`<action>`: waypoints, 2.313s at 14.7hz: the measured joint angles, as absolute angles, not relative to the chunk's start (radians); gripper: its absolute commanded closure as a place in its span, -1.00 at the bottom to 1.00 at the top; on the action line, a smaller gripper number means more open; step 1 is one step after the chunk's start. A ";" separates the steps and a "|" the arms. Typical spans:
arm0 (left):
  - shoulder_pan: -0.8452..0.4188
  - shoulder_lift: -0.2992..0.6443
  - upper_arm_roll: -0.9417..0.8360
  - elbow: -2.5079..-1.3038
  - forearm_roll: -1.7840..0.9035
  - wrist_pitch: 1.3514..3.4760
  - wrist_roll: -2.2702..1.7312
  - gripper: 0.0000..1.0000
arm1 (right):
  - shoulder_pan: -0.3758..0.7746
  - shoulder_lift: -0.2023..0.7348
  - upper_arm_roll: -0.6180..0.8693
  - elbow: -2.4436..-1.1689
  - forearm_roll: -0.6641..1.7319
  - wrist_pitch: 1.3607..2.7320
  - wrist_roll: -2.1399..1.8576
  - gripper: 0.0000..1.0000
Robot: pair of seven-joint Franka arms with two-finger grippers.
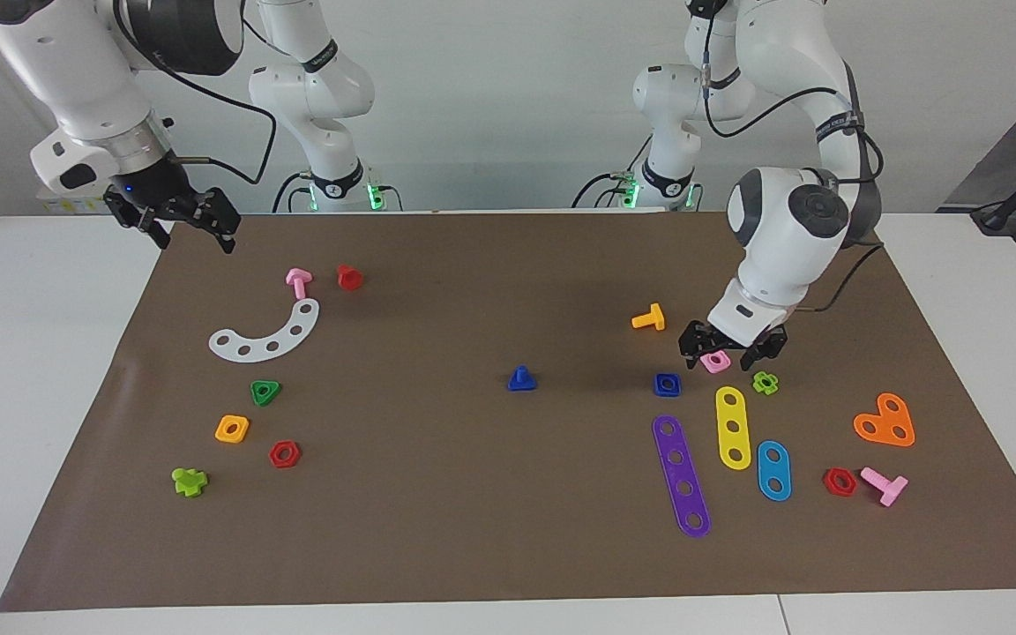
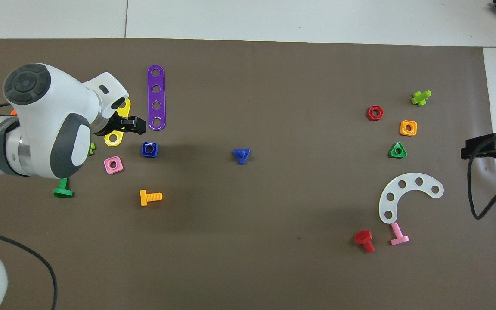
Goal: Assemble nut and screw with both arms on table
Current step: 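Grasp the dark blue square nut with the left gripper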
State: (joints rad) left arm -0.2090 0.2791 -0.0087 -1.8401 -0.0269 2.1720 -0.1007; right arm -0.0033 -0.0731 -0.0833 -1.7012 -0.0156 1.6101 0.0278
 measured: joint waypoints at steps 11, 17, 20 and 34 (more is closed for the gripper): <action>-0.242 0.372 -0.005 -1.903 -0.023 2.259 -0.130 -0.65 | 0.008 -0.057 -0.058 -1.643 -0.050 1.580 0.029 -1.00; -0.246 0.365 -0.008 -1.919 -0.023 2.257 -0.138 -0.61 | 0.025 -0.044 -0.046 -1.555 -0.047 1.508 0.030 -1.00; -0.262 0.365 -0.009 -1.920 -0.023 2.257 -0.146 -0.61 | 0.025 -0.028 -0.046 -1.550 -0.047 1.508 0.030 -1.00; -0.285 0.363 0.007 -1.924 -0.021 2.256 -0.158 -0.32 | 0.023 -0.024 -0.047 -1.550 -0.047 1.508 0.030 -1.00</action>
State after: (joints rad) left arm -0.2854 0.3633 0.0067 -1.9243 -0.0210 2.2564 -0.1576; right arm 0.0229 -0.0242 -0.0469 -1.5501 -0.0472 1.5085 0.0300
